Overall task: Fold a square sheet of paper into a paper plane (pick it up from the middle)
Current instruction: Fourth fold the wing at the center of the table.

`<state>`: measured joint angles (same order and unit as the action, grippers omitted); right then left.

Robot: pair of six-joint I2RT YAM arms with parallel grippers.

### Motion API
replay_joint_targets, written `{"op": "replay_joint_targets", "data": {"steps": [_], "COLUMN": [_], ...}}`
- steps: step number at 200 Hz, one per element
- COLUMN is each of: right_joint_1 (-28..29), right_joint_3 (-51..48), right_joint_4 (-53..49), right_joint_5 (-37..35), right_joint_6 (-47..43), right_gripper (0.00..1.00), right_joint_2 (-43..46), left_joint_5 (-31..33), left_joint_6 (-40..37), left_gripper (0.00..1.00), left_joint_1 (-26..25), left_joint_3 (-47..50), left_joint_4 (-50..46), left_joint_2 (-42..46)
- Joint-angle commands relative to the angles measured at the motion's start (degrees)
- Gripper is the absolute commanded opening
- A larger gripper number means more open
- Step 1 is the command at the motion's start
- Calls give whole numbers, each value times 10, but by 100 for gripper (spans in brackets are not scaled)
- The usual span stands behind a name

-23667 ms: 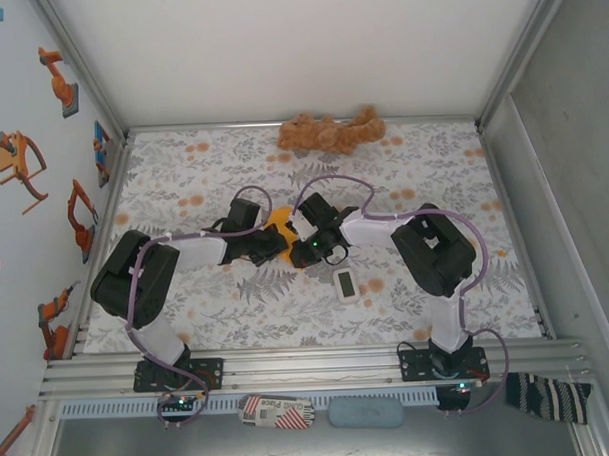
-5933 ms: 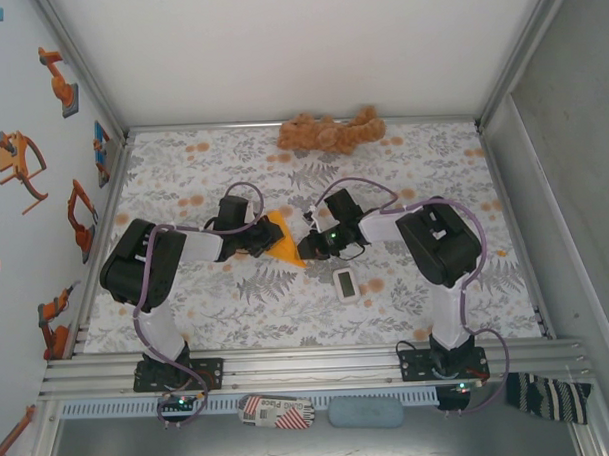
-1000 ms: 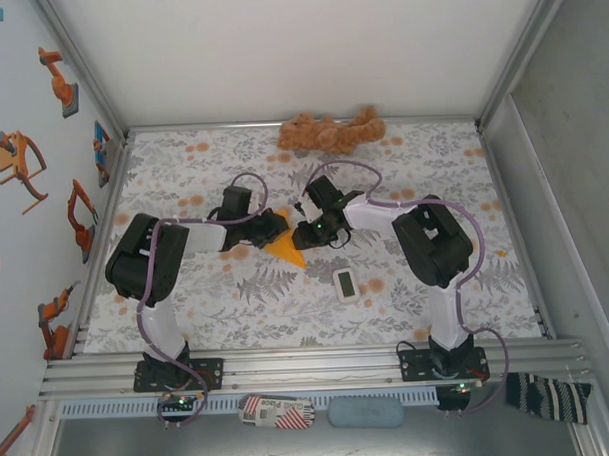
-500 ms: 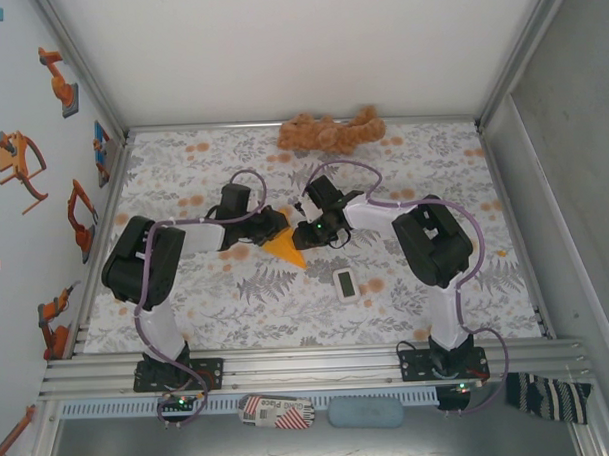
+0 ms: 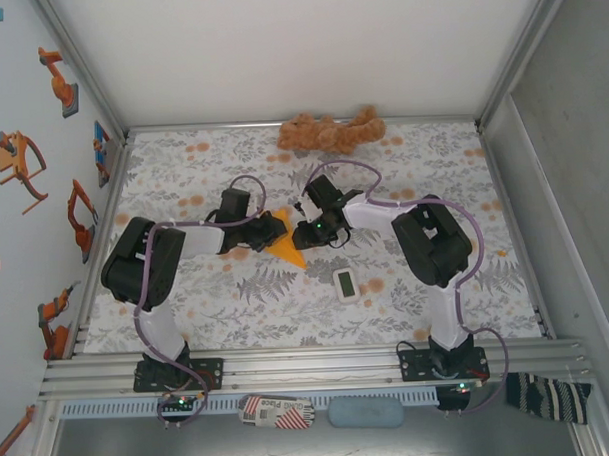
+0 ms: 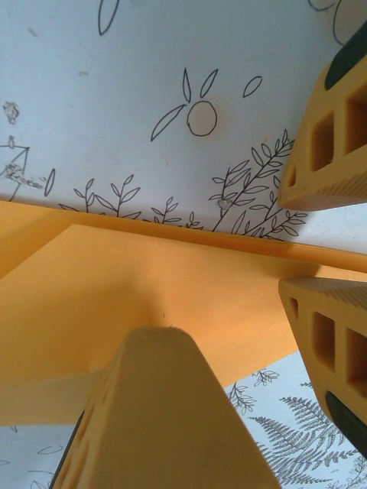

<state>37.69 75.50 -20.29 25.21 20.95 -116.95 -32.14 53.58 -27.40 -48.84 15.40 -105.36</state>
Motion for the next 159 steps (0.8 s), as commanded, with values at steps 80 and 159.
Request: {"op": "replay_joint_targets", "data": {"steps": [80, 159], "right_joint_1": [10, 10], "right_joint_3": [-5, -6], "right_joint_4": [-12, -7], "right_joint_5": [-14, -2], "right_joint_6": [-8, -3], "right_gripper": [29, 26], "right_joint_2": [-39, -20], "left_joint_5": [1, 5], "left_joint_6": [2, -2], "left_gripper": [13, 14], "left_joint_1": [-6, -7], "left_joint_3": [-18, -20], "left_joint_4": [1, -9], "left_joint_2": [-33, -37]}}
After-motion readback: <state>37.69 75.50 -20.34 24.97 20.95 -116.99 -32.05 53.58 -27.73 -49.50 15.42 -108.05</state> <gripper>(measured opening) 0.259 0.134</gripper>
